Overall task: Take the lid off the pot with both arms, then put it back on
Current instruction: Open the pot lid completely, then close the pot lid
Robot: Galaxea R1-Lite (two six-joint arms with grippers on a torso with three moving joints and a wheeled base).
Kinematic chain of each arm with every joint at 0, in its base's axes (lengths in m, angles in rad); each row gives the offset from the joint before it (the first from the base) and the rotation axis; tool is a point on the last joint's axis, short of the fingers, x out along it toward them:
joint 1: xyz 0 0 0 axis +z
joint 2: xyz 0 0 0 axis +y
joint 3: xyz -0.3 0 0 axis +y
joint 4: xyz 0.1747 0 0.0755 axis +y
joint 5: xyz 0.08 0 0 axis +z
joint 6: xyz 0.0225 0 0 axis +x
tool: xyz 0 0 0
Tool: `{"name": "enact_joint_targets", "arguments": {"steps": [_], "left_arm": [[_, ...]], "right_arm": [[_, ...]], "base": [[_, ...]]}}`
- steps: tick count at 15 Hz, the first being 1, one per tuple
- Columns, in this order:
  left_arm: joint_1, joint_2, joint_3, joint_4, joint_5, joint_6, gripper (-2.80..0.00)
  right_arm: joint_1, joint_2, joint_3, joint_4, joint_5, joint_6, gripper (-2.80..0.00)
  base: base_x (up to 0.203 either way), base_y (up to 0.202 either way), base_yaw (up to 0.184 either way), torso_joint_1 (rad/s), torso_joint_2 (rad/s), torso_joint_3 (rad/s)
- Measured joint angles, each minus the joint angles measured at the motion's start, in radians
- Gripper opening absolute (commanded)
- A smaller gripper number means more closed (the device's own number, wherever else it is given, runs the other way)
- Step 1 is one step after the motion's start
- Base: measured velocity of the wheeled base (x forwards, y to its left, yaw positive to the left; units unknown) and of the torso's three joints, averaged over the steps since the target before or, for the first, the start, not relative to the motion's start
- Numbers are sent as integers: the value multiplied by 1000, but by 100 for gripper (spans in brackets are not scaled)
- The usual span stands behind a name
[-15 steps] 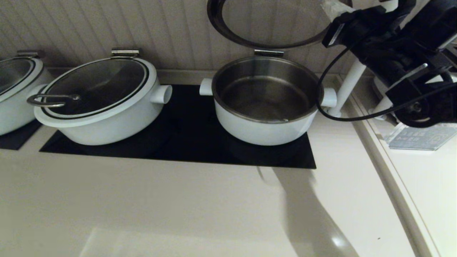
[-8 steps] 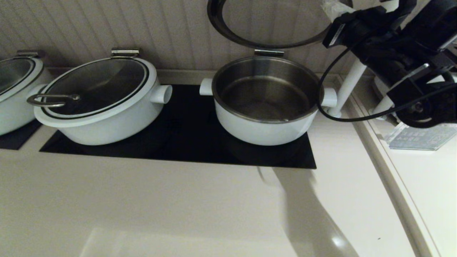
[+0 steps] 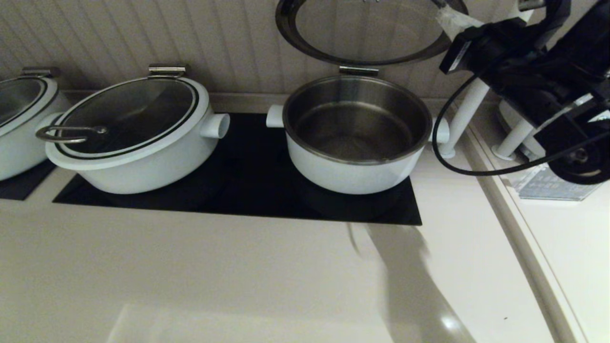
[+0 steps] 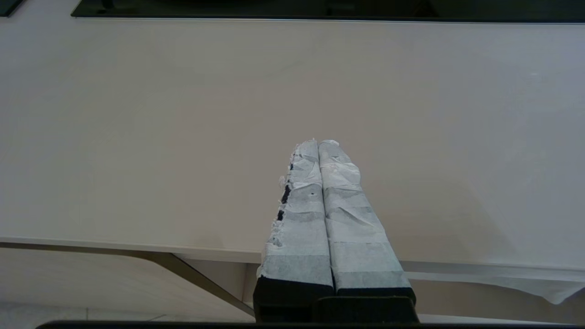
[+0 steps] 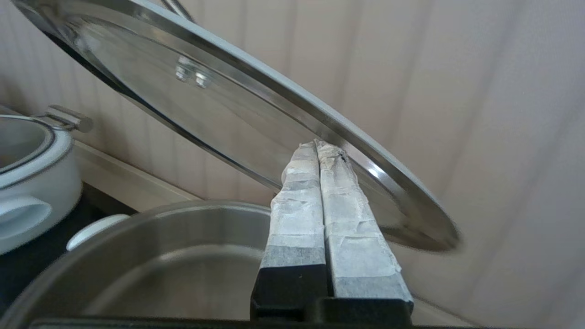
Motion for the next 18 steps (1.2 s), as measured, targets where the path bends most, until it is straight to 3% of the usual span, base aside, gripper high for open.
{"name": "enact_joint_targets", "arguments": {"steps": [7,15,18], "left_arm": [[0,0,0,0,0,0,-280],[0,0,0,0,0,0,-280],[0,0,0,0,0,0,-280]], "right_arm": [[1,-34,44,9,1,0,-280],[1,-144,287,3,3,0,-280],[1,-180,318,7,0,1,-280]], "base": [[0,0,0,0,0,0],[0,0,0,0,0,0],[0,0,0,0,0,0]]}}
